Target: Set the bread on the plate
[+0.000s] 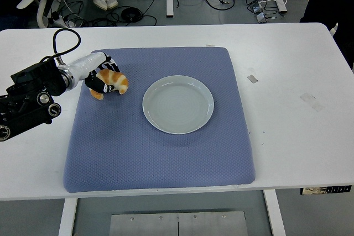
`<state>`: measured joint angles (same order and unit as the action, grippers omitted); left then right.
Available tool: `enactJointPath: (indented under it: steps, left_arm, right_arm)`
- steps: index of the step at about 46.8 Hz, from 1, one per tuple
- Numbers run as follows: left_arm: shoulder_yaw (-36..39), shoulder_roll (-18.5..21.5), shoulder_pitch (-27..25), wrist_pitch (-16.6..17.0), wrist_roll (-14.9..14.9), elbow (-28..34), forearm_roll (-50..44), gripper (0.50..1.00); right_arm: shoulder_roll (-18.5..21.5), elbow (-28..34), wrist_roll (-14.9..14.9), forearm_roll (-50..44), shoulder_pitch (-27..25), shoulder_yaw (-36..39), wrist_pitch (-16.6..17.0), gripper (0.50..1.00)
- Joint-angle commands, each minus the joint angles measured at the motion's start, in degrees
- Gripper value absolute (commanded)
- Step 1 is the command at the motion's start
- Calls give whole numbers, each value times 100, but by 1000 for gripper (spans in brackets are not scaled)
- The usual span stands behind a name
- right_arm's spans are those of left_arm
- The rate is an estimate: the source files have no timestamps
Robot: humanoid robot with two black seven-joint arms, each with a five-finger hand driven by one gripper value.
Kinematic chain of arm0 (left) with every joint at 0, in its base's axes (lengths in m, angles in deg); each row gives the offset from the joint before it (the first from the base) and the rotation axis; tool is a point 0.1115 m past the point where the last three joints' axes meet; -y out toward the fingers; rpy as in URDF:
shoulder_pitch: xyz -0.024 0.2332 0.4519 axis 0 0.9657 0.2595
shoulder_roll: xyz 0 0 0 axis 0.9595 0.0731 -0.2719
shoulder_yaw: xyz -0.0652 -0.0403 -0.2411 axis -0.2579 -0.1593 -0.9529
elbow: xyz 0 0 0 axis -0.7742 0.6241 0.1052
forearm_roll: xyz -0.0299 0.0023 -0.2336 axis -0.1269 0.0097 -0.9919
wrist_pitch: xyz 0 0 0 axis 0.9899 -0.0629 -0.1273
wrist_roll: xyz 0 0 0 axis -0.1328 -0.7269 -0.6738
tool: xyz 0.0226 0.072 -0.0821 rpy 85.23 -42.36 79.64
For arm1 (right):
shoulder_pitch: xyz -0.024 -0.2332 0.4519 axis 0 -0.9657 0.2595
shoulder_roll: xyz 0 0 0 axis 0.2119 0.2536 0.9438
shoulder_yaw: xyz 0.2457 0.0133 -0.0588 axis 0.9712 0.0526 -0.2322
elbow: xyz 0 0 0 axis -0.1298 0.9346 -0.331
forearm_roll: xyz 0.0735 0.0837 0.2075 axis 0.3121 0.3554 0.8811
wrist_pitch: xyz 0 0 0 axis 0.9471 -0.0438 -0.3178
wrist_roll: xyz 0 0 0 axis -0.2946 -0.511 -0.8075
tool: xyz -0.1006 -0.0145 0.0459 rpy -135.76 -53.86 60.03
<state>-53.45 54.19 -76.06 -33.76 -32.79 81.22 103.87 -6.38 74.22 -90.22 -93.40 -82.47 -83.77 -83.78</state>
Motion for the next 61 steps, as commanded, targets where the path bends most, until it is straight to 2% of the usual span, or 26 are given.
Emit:
enactJointPath:
  steps: [1,17,30,45,61]
  left_arm:
    - [-12,66,-94,-49,17,8,-83,500]
    - [-20,31,-577,-137,35,16,-540,500]
    - [-38,-382,-815,-137,35,43,-742,500]
    - [-29,-900,-832,-208,61,139,-751,500]
    - [129,-927,-824,-234,52,711,-347,500]
  right_arm:
    - [0,0,0,0,5,3,1,1000]
    - [0,0,0,0,5,-5,1,1000]
    - [0,0,0,0,-4,3,1,1000]
    - [0,0,0,0,-4,3,1,1000]
    - [0,0,0,0,5,-6,1,1000]
